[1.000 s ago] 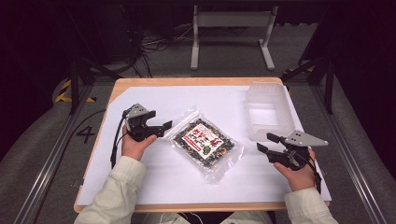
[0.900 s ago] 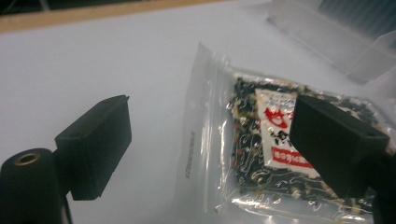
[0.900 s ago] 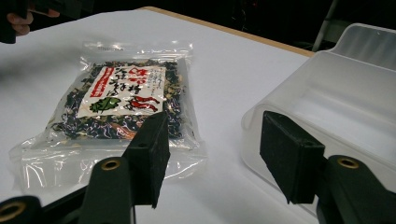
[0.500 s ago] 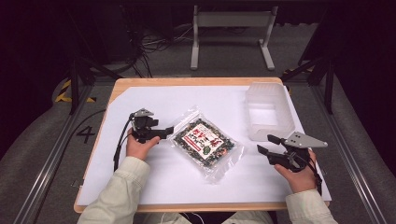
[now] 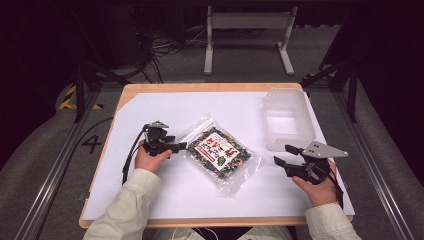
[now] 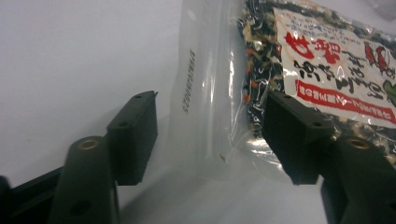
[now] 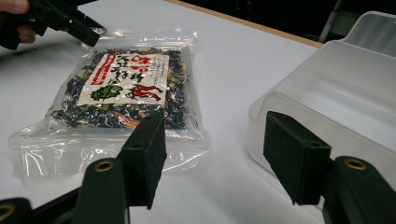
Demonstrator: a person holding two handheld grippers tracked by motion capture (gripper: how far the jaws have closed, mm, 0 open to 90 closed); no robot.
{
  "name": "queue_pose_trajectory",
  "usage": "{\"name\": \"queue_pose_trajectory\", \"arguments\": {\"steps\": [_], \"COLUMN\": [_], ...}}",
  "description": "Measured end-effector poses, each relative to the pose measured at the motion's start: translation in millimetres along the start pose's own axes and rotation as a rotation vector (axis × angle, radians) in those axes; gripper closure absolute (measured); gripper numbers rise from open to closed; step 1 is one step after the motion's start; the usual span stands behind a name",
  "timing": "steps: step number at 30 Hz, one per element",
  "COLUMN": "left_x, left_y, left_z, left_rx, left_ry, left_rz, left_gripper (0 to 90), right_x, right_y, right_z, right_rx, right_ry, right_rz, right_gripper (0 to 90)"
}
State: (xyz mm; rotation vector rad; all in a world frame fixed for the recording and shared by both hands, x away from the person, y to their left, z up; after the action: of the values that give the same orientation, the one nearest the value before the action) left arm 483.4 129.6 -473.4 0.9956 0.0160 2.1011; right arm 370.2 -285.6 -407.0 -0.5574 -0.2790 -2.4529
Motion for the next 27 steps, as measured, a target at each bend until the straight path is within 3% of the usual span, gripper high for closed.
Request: {"name": "queue_pose_trajectory", "arguments": {"steps": [5,7,12,14,21,27], "left_x": [0.7,-0.3,-1.2,-1.0,0.4,2.2], "left_y": [0.4,1.9,7.2,8.4,8.2,13.2], "left_z": [0.0,-1.5,-1.7,-1.8,-1.7,-1.0], "left_rx": [0.008,0.026,0.007,-0.013,-0.017,-0.058], "left_ry": [-0.01,-0.03,-0.055,-0.067,-0.079,-0.082], "left_rz": [-0.003,-0.027,-0.037,-0.016,-0.001,0.054], "left_gripper": [40.7,41.3,47.7,50.9,59.9,72.5], "right_x": [0.0,-0.3,-0.5,-0.4,-0.3,-1.7], "right_y": [0.1,0.2,0.1,-0.6,-2.3,-2.4], "right_z": [-0.3,-0.4,-0.6,0.1,1.0,0.9], "right_rx": [0.0,0.0,-0.001,0.007,0.014,0.017], "right_ry": [-0.003,-0.004,-0.006,-0.002,0.002,-0.003], "right_rz": [-0.001,-0.001,-0.004,-0.005,-0.005,-0.006], "right_gripper": [38.7,38.5,38.3,38.3,38.2,38.0]}}
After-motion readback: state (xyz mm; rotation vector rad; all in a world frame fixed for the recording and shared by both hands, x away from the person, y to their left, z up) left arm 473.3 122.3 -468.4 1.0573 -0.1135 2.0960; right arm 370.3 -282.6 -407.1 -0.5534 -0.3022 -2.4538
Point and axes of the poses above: each handheld gripper's, and its own axes: x roughly backward along the jaws, z roughly out of its top, y roughly to its right, the point moved 4 cm from there along -x, roughly forward along the jaws, and after that the axes turned 3 degrees about -z, right-handed, at the moved point
